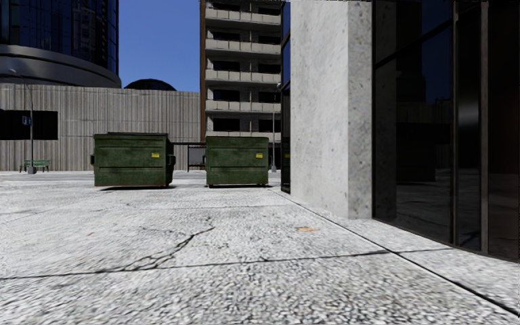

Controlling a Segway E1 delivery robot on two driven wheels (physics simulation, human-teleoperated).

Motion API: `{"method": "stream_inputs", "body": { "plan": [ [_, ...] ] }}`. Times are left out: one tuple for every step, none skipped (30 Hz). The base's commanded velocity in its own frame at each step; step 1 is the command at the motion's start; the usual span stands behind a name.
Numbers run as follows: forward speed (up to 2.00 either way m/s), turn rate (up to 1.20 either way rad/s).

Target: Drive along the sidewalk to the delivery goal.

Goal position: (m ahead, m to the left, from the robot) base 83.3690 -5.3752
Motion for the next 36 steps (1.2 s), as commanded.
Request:
{"method": "stream_inputs", "body": {
  "plan": [
    [0.71, 0.57],
    [0.74, 0.57],
    [0.74, 0.57],
    [0.74, 0.57],
    [0.74, 0.57],
    [0.74, 0.57],
    [0.74, 0.57],
    [0.74, 0.57],
    [0.74, 0.57],
    [0.74, 0.57],
    [0.74, 0.57],
    [0.74, 0.57],
    [0.75, 0.57],
    [0.76, 0.57],
    [0.76, 0.57],
    [0.77, 0.57],
    [0.79, 0.57],
    [0.81, 0.57],
    [0.84, 0.57],
    [0.88, 0.57],
    [0.91, 0.57],
    [1.05, 0.57],
    [1.06, 0.59],
    [1.06, 0.62],
    [1.07, 0.65],
    [1.07, 0.65],
    [1.08, 0.66],
    [1.1, 0.66],
    [1.17, 0.66],
    [1.29, 0.66],
    [1.29, 0.66],
    [1.4, 0.66],
    [1.43, 0.66],
    [1.44, 0.66],
    [1.44, 0.66],
    [1.44, 0.66]
  ]
}}
